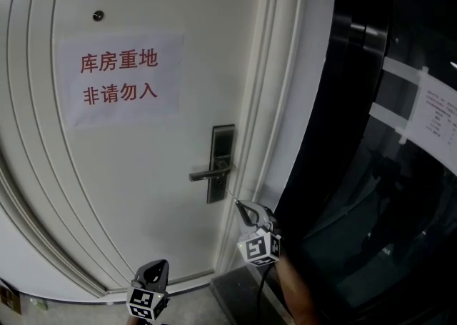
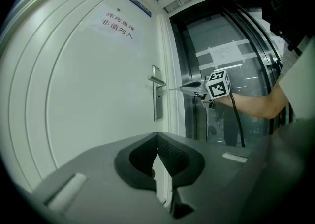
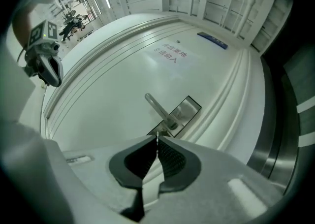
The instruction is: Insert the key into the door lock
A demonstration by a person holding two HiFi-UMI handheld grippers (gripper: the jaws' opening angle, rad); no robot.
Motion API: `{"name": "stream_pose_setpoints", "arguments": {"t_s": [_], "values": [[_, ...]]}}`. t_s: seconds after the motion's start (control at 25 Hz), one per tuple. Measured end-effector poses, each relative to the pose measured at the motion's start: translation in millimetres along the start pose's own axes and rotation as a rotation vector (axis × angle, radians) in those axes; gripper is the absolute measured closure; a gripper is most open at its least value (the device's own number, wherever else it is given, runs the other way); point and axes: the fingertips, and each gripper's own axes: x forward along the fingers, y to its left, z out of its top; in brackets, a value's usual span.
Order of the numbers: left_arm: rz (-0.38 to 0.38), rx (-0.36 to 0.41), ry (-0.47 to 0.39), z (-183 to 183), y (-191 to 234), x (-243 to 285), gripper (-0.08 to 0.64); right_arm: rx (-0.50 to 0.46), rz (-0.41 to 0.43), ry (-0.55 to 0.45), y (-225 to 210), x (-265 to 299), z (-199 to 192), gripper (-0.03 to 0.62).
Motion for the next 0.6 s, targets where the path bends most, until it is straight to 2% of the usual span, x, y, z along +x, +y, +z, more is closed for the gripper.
{"name": "stream_pose_setpoints", "arguments": {"t_s": [0.6], "values": [[0.039, -0.012, 0.006, -4, 15, -3, 0.558, -0.241, 0.026, 0.071, 8, 55, -21, 0.581]]}}
